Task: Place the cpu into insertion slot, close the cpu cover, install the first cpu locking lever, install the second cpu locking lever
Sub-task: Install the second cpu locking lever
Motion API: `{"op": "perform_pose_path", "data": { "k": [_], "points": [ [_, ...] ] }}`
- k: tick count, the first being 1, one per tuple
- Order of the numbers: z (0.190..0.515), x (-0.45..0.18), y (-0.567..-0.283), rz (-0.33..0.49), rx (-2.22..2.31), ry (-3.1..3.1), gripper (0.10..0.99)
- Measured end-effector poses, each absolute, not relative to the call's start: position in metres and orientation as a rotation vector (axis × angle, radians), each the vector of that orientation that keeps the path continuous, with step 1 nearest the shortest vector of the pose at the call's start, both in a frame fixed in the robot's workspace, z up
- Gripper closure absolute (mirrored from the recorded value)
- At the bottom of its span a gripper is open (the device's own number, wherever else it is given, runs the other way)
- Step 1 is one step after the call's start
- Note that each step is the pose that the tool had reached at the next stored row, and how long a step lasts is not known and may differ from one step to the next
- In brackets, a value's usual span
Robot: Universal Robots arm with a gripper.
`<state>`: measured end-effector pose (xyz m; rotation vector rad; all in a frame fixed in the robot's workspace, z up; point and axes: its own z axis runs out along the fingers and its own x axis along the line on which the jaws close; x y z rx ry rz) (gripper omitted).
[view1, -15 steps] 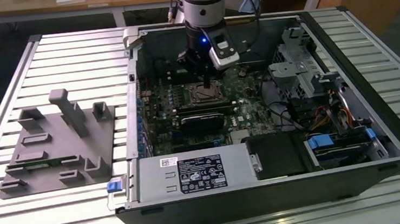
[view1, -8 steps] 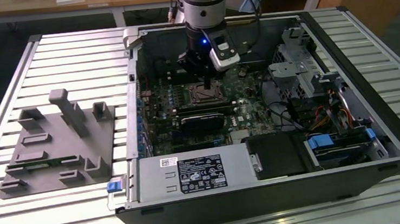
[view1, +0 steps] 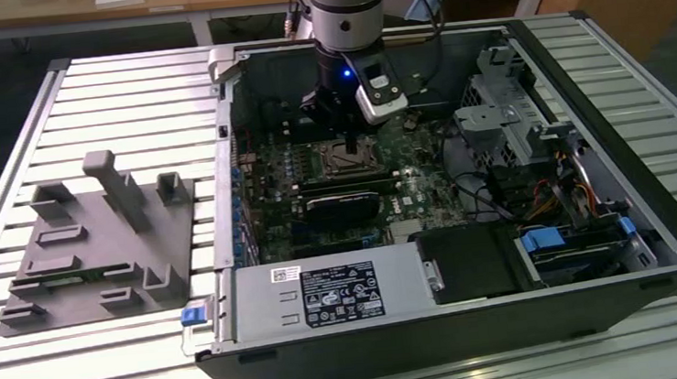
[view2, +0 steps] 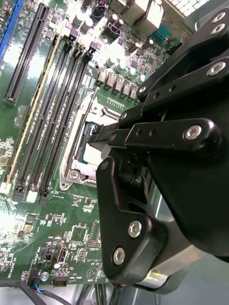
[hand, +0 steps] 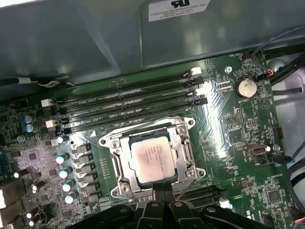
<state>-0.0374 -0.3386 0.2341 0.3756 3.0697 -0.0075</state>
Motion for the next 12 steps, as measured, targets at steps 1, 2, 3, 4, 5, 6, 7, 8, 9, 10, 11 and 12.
{"op": "perform_pose_path", "data": {
  "k": [1, 2, 3, 4, 5, 6, 7, 8, 9, 10, 11, 12],
  "points": [
    [0.2346, -0.0374, -0.3387, -0.008, 0.376, 3.07, 0.98],
    [0.2352, -0.0374, -0.3387, -0.008, 0.376, 3.07, 0.98],
    [0.2363, -0.0373, -0.3388, -0.007, 0.375, 3.07, 0.98],
    [0.2376, -0.0374, -0.3388, -0.008, 0.375, 3.07, 0.98],
    [0.2387, -0.0373, -0.3389, -0.008, 0.375, 3.07, 0.98],
    [0.2393, -0.0373, -0.3392, -0.007, 0.375, 3.07, 0.98],
    [0.2395, -0.0373, -0.3397, -0.007, 0.375, 3.07, 0.98],
    [0.2397, -0.0373, -0.3406, -0.007, 0.375, 3.07, 0.98],
    [0.2398, -0.0372, -0.3418, -0.007, 0.375, 3.07, 0.98],
    [0.2398, -0.0372, -0.3433, -0.007, 0.375, 3.07, 0.98],
    [0.2398, -0.0371, -0.345, -0.007, 0.375, 3.07, 0.98],
    [0.2398, -0.0371, -0.3468, -0.007, 0.375, 3.07, 0.98]
  ]
}}
